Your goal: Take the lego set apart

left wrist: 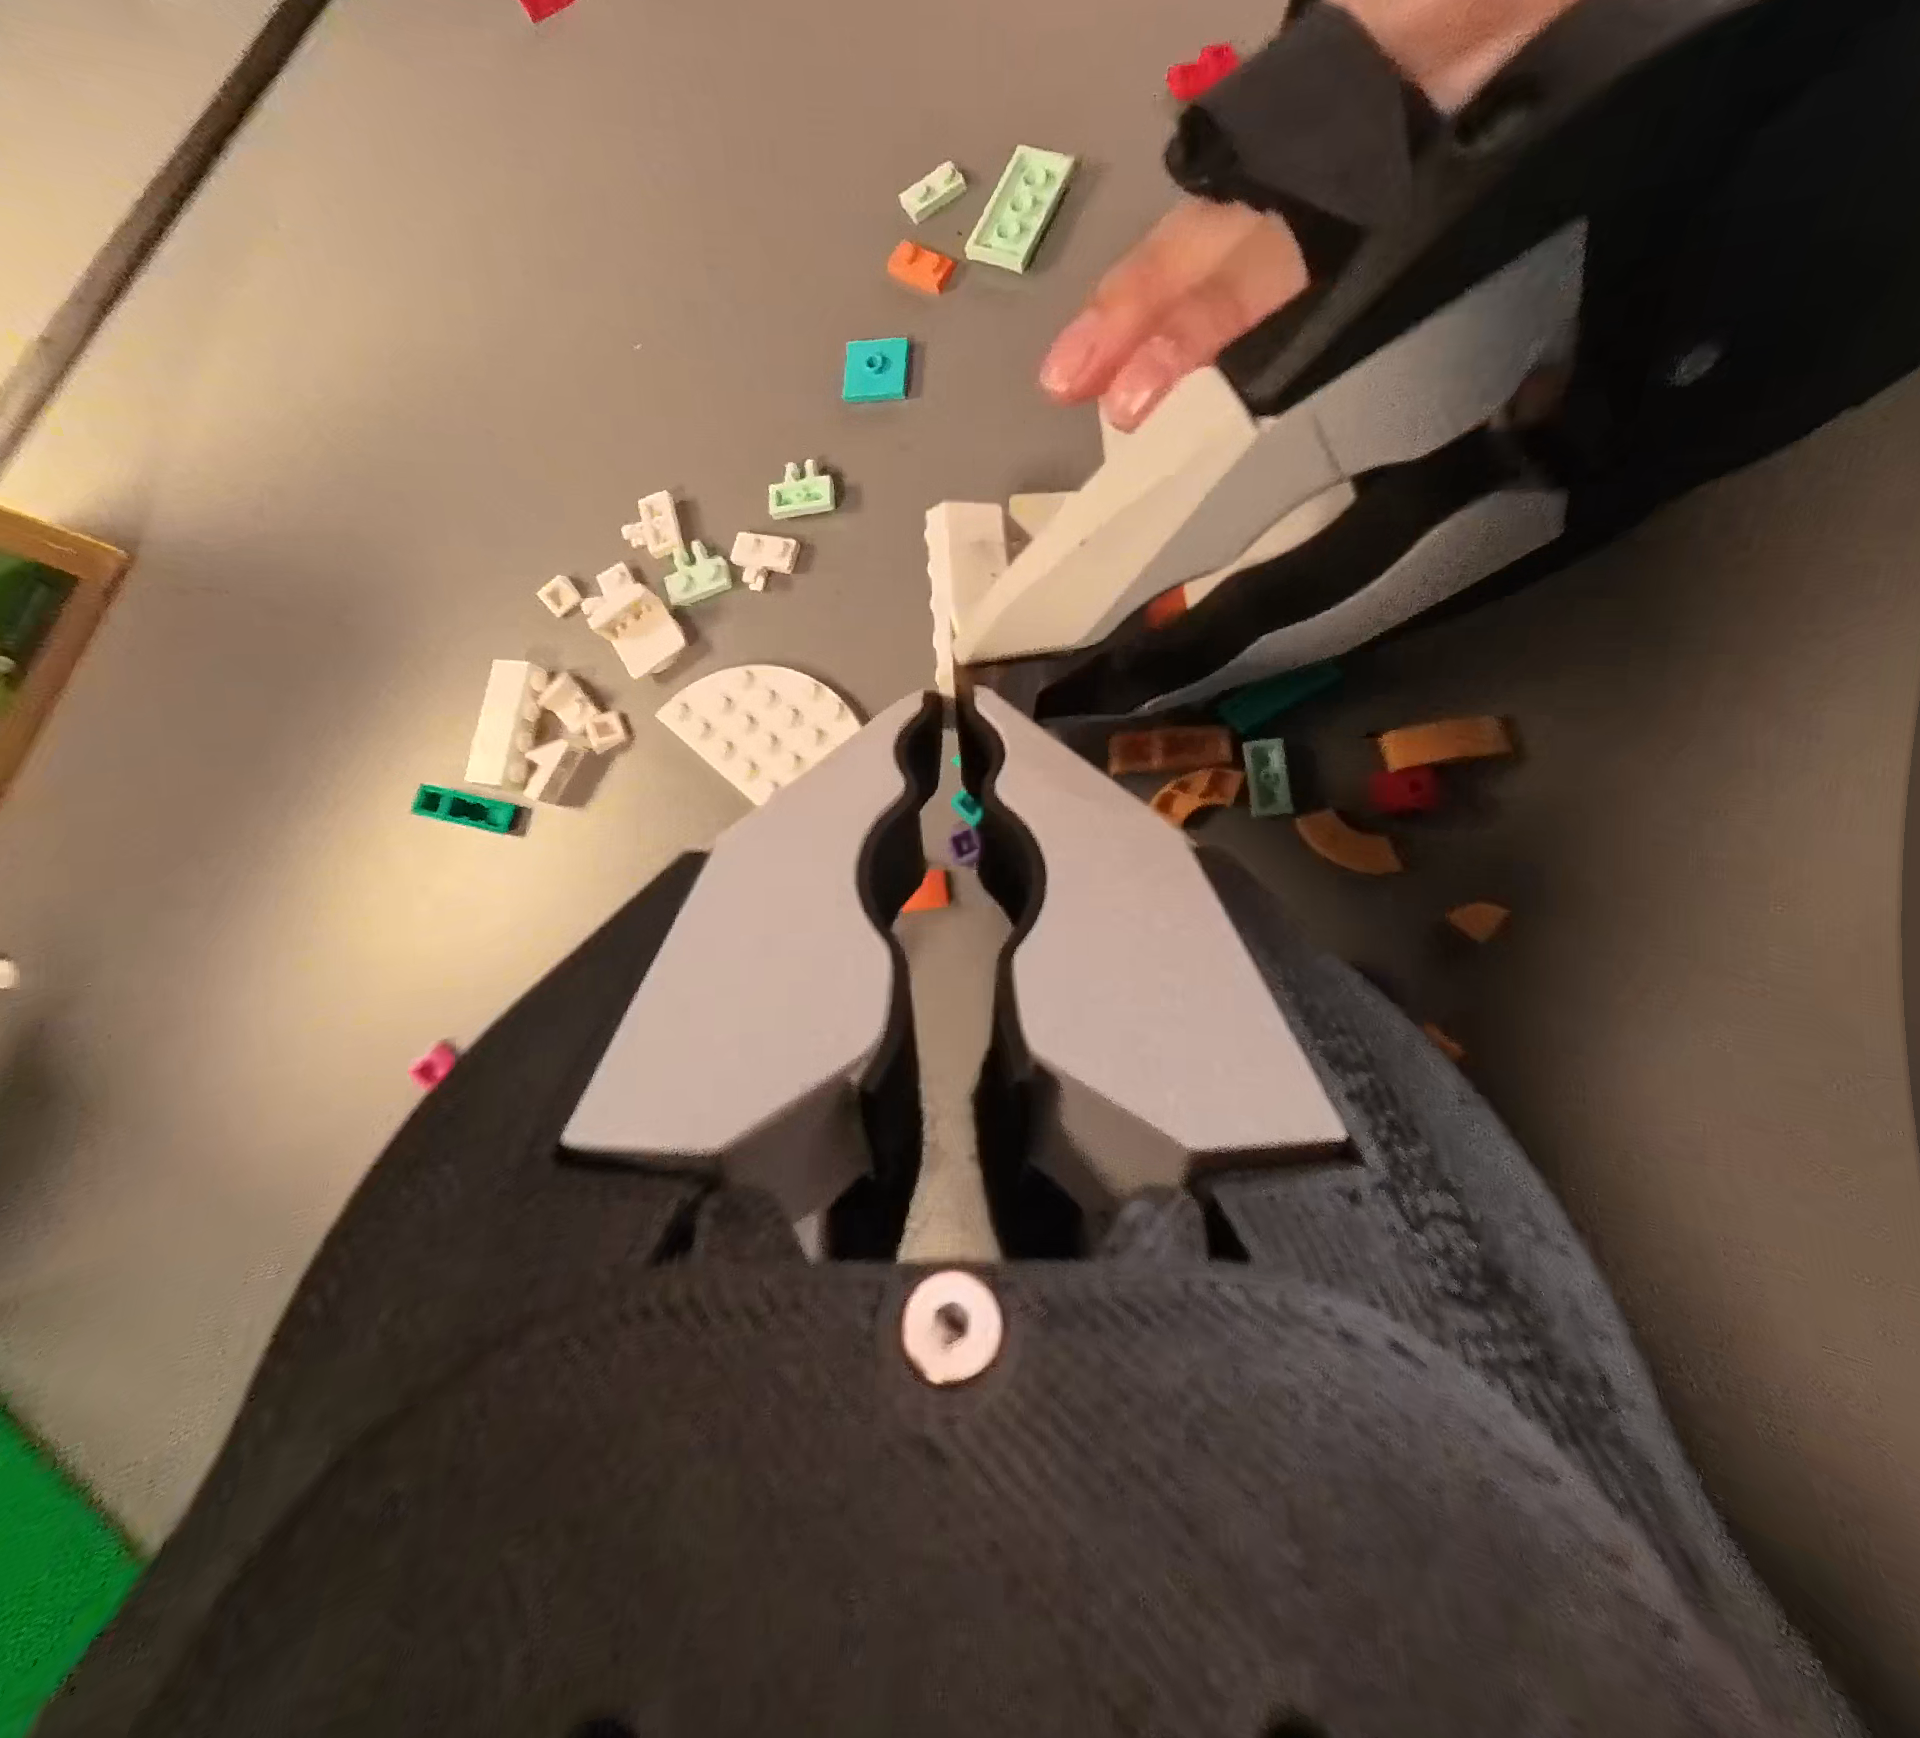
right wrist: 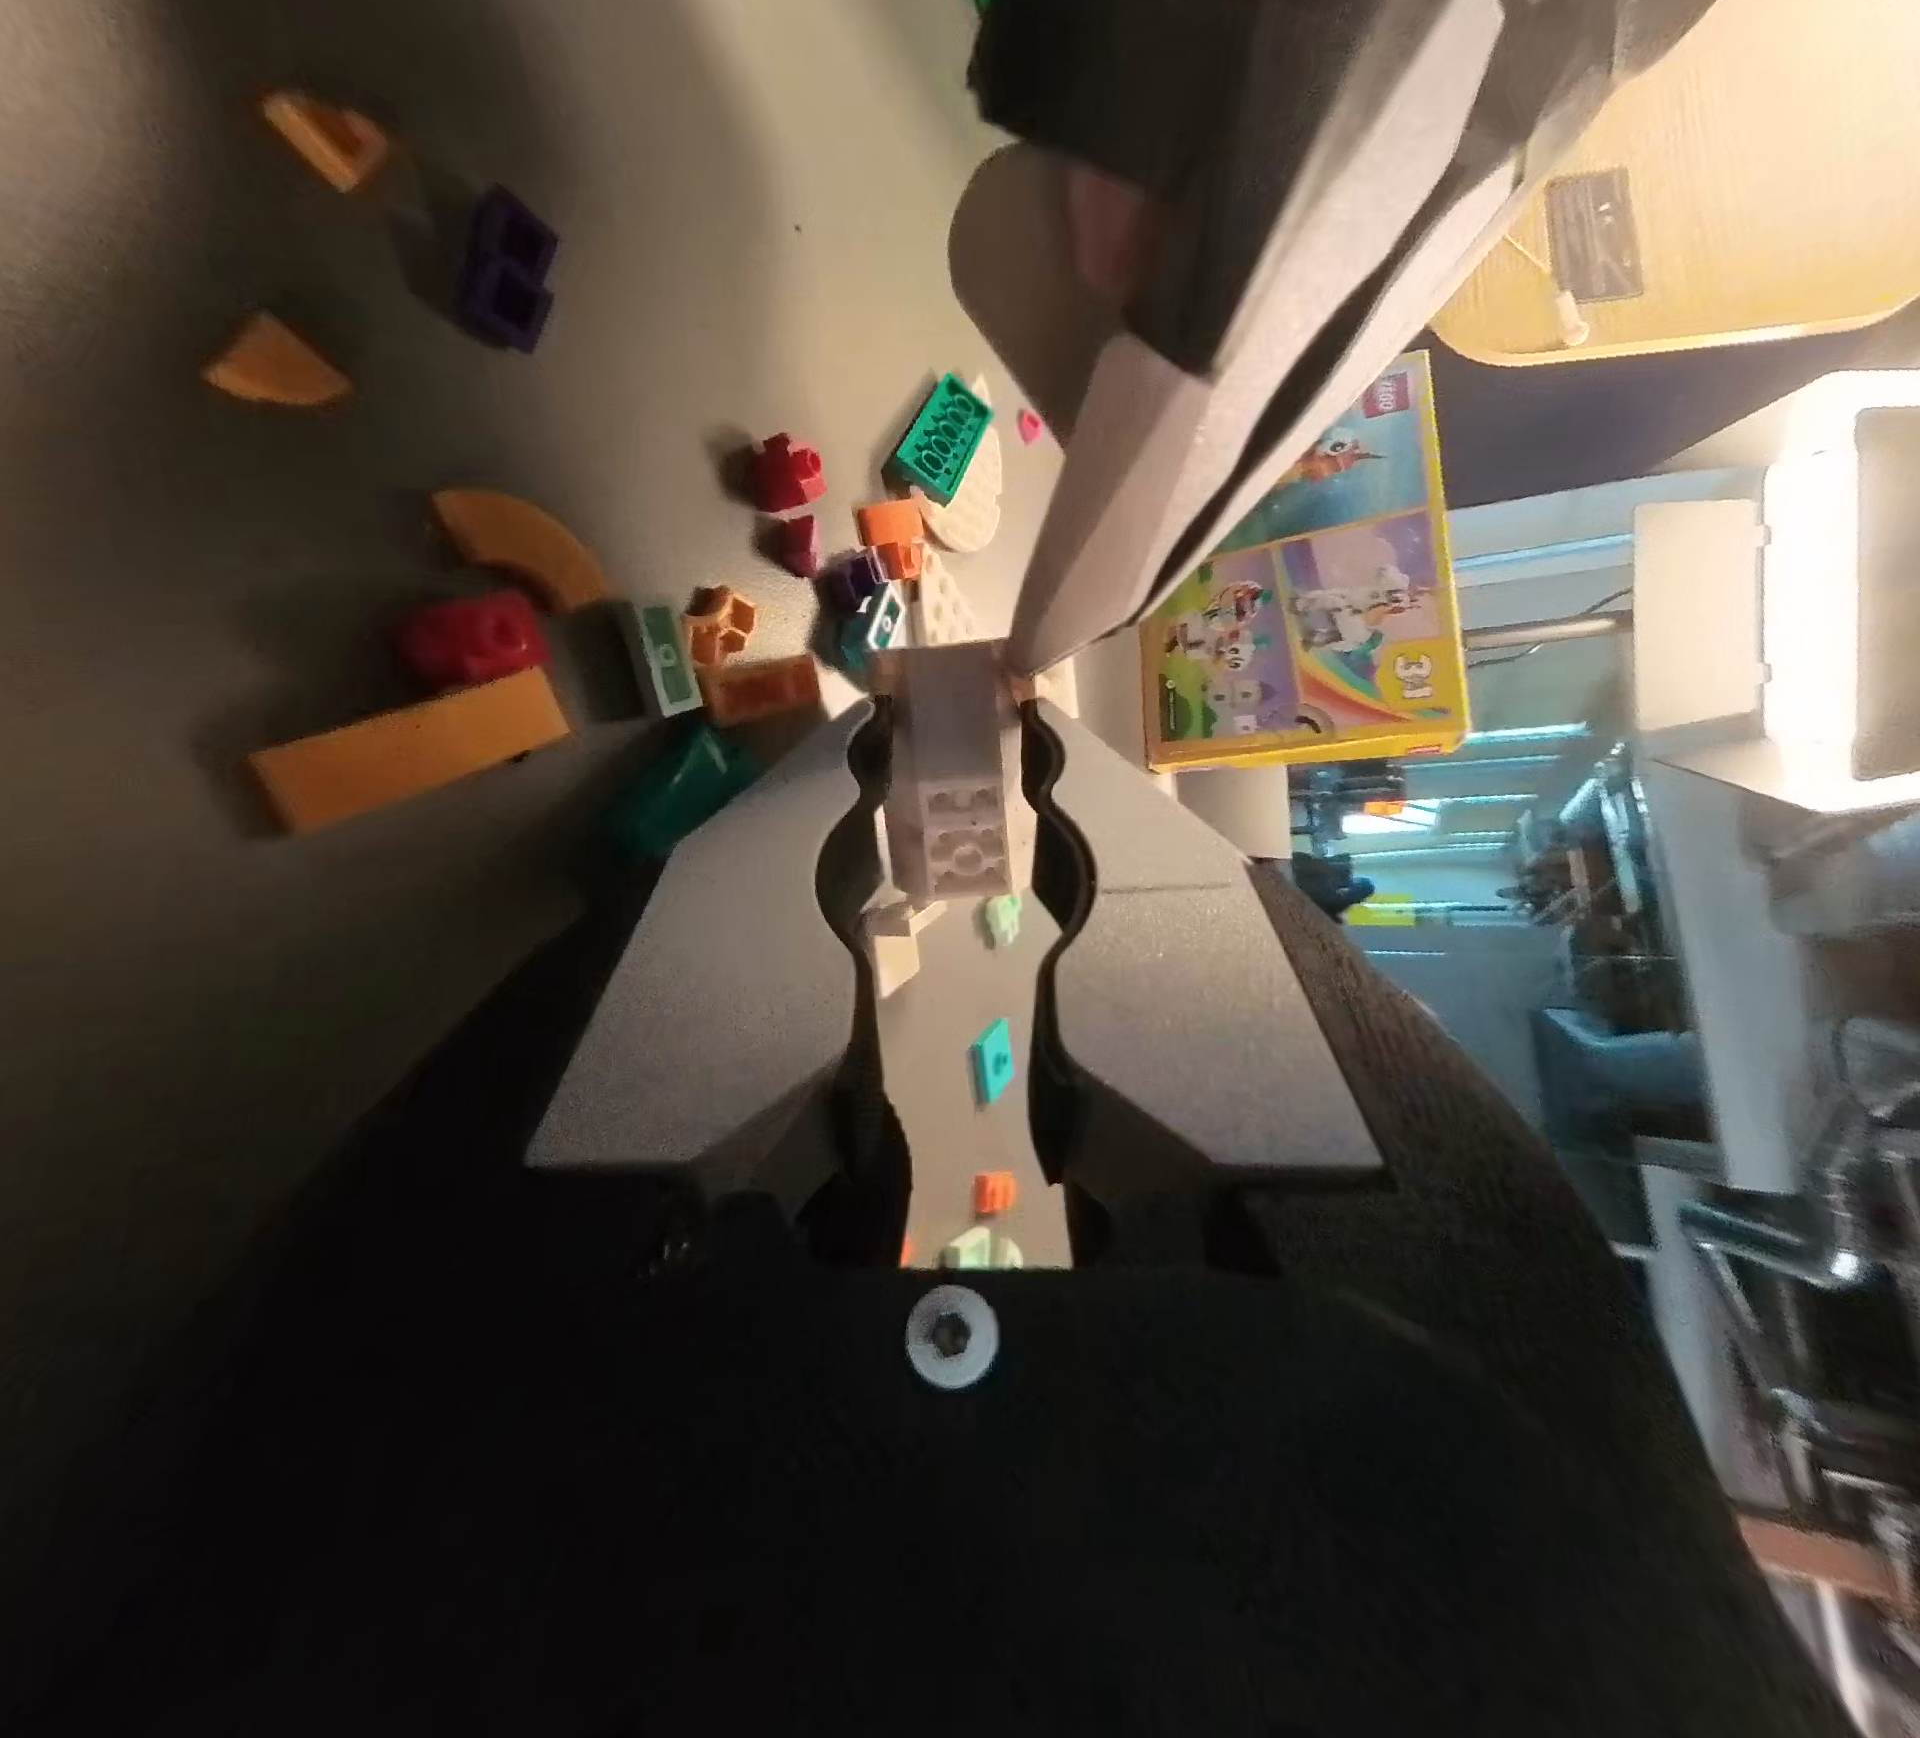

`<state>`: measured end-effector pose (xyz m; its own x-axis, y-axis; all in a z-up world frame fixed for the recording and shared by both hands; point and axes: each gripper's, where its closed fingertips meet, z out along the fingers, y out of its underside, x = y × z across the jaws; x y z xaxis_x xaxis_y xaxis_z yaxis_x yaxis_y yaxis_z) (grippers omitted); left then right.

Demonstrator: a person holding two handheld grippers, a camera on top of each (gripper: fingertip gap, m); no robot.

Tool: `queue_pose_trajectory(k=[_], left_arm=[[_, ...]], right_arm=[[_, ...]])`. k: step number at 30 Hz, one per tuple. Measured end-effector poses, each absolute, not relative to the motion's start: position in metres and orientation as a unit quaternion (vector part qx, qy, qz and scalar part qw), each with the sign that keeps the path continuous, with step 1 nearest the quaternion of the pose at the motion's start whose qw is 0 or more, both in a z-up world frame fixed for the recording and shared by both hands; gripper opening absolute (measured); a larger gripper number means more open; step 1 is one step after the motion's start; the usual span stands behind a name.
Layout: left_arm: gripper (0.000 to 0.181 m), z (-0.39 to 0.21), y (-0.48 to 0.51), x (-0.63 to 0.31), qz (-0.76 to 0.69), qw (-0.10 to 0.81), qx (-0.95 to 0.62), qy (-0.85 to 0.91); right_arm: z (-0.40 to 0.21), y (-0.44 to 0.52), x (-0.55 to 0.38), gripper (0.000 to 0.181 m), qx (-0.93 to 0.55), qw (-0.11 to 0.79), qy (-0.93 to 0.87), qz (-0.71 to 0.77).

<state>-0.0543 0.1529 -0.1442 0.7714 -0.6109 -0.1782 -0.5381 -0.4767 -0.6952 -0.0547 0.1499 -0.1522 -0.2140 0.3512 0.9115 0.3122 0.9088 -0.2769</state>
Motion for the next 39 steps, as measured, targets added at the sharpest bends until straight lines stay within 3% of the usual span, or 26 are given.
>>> queue_pose_trajectory(k=[6, 13, 14, 15, 21, 31, 39], left_arm=[[0.002, -0.14, 0.15, -0.053, -0.152, 0.38, -0.866, 0.285], [0.002, -0.141, 0.152, -0.054, -0.178, 0.379, -0.869, 0.264], [0.002, -0.142, 0.156, -0.061, -0.153, 0.385, -0.873, 0.258], [0.002, -0.141, 0.155, -0.061, -0.154, 0.387, -0.87, 0.266], [0.001, -0.136, 0.158, -0.061, -0.176, 0.409, -0.859, 0.254], [0.001, -0.136, 0.168, -0.063, -0.118, 0.448, -0.841, 0.279], [0.002, -0.147, 0.174, -0.07, 0.029, 0.445, -0.821, 0.356]], right_arm=[[-0.15, 0.148, -0.055, 0.023, -0.168, 0.604, -0.778, -0.031], [-0.151, 0.146, -0.054, 0.021, -0.154, 0.603, -0.781, -0.048], [-0.153, 0.145, -0.053, 0.017, -0.152, 0.598, -0.785, -0.047], [-0.154, 0.146, -0.053, 0.0, -0.148, 0.598, -0.786, -0.053], [-0.148, 0.148, -0.054, 0.0, -0.158, 0.616, -0.771, -0.037], [-0.141, 0.165, -0.054, 0.018, -0.204, 0.63, -0.749, -0.018], [-0.139, 0.171, -0.053, 0.024, -0.24, 0.628, -0.74, 0.013]])
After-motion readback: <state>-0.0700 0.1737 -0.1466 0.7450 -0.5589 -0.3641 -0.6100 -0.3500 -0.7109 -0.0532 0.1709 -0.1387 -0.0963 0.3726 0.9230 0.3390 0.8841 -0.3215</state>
